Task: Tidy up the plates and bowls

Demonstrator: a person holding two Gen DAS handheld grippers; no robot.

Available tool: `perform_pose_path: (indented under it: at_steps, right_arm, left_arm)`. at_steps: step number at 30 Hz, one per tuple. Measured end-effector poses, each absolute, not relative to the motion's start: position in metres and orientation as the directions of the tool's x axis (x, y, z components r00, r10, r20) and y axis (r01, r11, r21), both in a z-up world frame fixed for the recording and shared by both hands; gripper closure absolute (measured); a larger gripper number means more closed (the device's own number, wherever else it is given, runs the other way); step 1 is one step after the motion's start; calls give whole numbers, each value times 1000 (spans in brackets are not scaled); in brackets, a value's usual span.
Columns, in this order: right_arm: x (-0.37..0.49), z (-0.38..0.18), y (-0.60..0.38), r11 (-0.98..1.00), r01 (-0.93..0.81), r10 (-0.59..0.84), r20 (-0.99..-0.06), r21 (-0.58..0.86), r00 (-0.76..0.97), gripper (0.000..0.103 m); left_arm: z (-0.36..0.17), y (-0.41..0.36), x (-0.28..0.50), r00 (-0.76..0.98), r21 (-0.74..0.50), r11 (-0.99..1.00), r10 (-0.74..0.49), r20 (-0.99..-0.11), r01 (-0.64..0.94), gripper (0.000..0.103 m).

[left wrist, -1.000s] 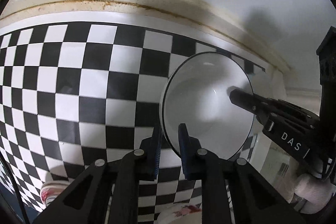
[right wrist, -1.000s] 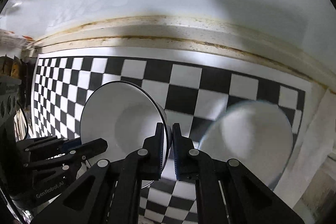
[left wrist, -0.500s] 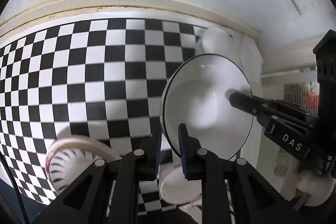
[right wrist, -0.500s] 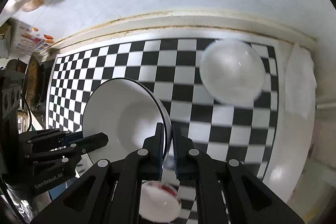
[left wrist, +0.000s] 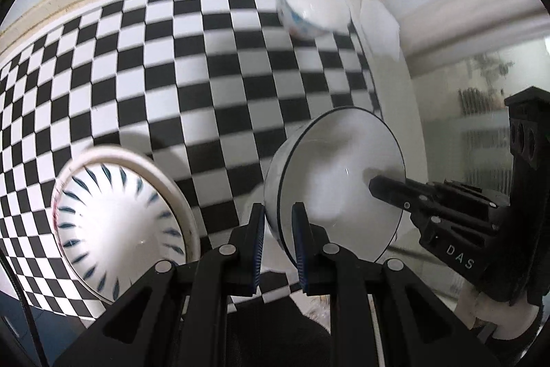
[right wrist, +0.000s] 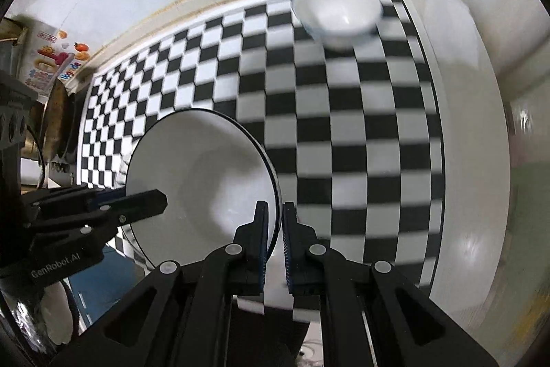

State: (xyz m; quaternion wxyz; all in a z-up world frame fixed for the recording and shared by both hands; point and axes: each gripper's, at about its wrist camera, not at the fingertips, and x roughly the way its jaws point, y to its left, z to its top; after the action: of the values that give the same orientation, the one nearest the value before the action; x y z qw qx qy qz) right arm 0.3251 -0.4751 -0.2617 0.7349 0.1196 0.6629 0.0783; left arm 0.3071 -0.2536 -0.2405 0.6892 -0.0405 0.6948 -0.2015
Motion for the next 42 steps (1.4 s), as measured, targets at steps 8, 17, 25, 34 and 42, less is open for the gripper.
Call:
perform_pose_path:
  at_steps: [8, 17, 25, 34, 42]
  right_arm:
    - [285, -304, -479, 952, 98, 285, -957, 290, 59, 93]
    - [273, -328, -472, 959, 94, 265, -964, 267, 29, 93]
    - [280, -335, -470, 959, 96, 267, -964, 266, 9, 93]
    - [289, -348, -468, 957, 116, 272, -961, 266, -44, 90]
    - [293, -347, -473, 948, 126, 299, -953, 291, -52, 90]
  left_arm:
    - [-276, -265, 283, -115, -301, 921, -280, -953, 247, 89]
    - [-300, -277, 278, -122, -218, 929, -190, -974, 300, 89]
    - [-311, -282, 277, -117, -183, 929, -152, -981, 322, 89]
    - [-320, -283, 280, -113, -163, 934, -133, -985, 318, 89]
    - [-320, -281, 279, -110, -157, 930, -127, -986, 331, 89]
